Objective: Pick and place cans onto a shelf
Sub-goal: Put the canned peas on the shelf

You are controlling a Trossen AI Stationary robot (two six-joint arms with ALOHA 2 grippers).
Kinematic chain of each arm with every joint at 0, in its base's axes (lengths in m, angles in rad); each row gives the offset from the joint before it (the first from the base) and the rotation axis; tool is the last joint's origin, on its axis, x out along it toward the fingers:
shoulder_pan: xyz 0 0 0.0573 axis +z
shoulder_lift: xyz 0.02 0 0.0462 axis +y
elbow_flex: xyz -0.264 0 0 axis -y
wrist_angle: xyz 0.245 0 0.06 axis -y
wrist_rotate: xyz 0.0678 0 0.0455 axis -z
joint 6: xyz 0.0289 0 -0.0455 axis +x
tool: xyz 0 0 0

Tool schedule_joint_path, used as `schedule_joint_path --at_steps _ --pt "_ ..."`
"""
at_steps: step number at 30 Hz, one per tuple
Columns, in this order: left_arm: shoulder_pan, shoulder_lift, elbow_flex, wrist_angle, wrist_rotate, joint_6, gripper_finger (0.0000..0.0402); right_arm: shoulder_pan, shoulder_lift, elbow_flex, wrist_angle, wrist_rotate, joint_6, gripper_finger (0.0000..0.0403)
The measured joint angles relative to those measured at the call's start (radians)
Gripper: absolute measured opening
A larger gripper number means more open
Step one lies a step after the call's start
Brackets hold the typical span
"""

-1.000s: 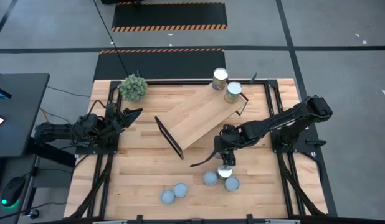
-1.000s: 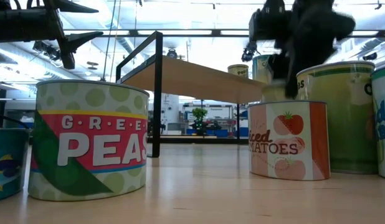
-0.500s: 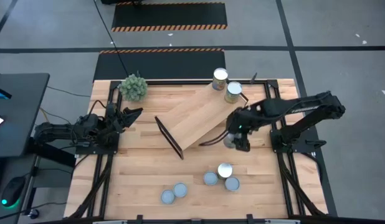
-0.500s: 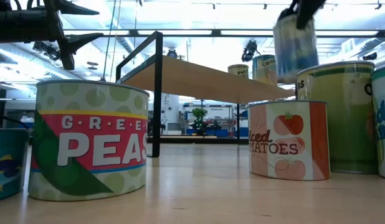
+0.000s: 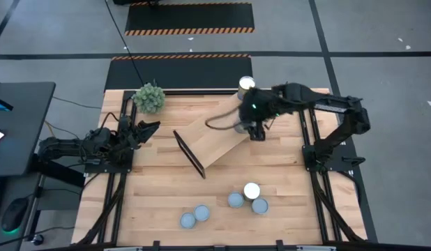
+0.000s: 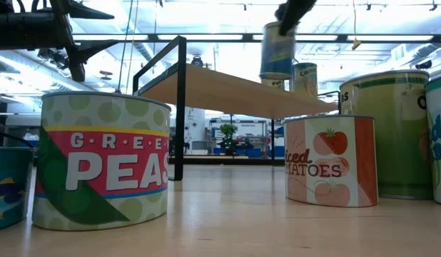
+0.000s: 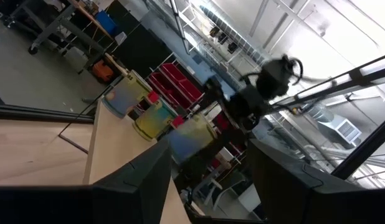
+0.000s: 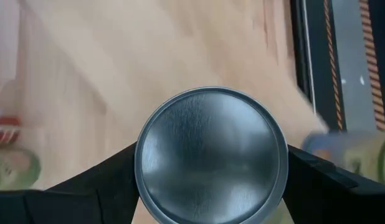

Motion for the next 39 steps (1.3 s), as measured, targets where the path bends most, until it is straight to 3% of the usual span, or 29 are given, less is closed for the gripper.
schedule_joint_path --at_steps 7,19,27,39 --pt "0.0 0.0 0.0 0.008 0.0 -0.001 0.0215 -0.145 0.097 0.058 0.069 -0.075 -0.153 0.0323" --pt "0.0 0.0 0.0 0.008 0.0 -0.003 0.0215 -0.271 0.228 0.167 0.076 -0.148 -0.334 0.0323" --pt "0.0 0.0 0.0 0.01 0.0 -0.003 0.0215 -0.3 0.239 0.168 0.038 -0.156 -0.385 0.0328" --pt "0.0 0.0 0.0 0.009 0.0 -0.004 0.0215 -0.301 0.239 0.168 0.028 -0.103 -0.42 0.037"
